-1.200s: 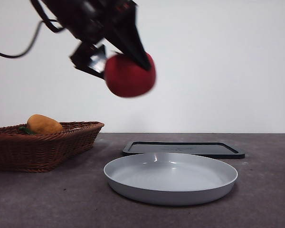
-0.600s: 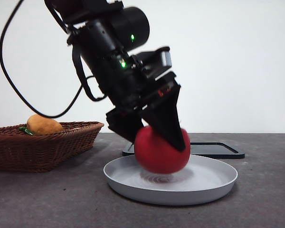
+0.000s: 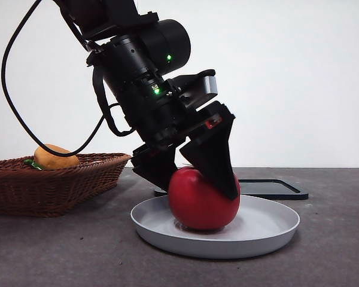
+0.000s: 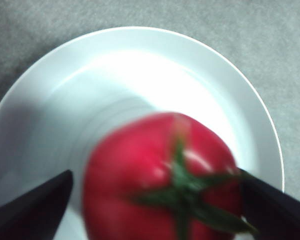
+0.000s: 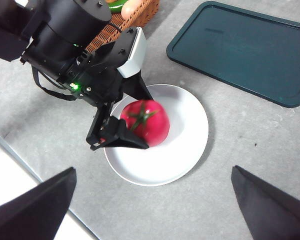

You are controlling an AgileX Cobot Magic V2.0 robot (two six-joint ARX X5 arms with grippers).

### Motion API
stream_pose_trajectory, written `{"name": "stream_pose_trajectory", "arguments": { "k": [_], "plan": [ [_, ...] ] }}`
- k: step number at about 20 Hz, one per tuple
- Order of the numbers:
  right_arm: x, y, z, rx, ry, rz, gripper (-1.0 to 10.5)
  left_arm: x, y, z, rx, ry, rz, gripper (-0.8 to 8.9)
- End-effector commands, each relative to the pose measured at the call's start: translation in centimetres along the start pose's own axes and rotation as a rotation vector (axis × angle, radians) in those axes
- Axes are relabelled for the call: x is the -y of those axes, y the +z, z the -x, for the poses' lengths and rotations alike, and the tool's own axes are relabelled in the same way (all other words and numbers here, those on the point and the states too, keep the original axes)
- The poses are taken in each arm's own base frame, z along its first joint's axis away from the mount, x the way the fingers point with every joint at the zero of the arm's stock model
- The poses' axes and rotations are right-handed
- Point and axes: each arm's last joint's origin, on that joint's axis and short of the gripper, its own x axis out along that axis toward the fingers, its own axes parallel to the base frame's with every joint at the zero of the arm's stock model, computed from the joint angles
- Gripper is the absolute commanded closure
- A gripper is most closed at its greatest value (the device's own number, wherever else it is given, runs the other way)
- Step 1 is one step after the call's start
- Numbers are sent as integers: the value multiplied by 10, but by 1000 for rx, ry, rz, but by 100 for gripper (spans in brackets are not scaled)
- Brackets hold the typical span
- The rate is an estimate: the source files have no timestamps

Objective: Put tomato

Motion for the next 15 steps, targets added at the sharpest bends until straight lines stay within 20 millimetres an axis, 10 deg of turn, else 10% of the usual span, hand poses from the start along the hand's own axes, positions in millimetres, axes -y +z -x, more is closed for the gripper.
{"name": "stream_pose_trajectory", "arguments": {
  "k": [1,8,15],
  "plan": [
    [-2,4,2,12,3,14,452,2,5,-5,-8,-4,14,272],
    [-2,4,2,12,3,14,452,12,29,40,107,14,-6,273],
    [-2,4,2,12,3,15,452,5,31,142,348,108,74,273]
  ]
}}
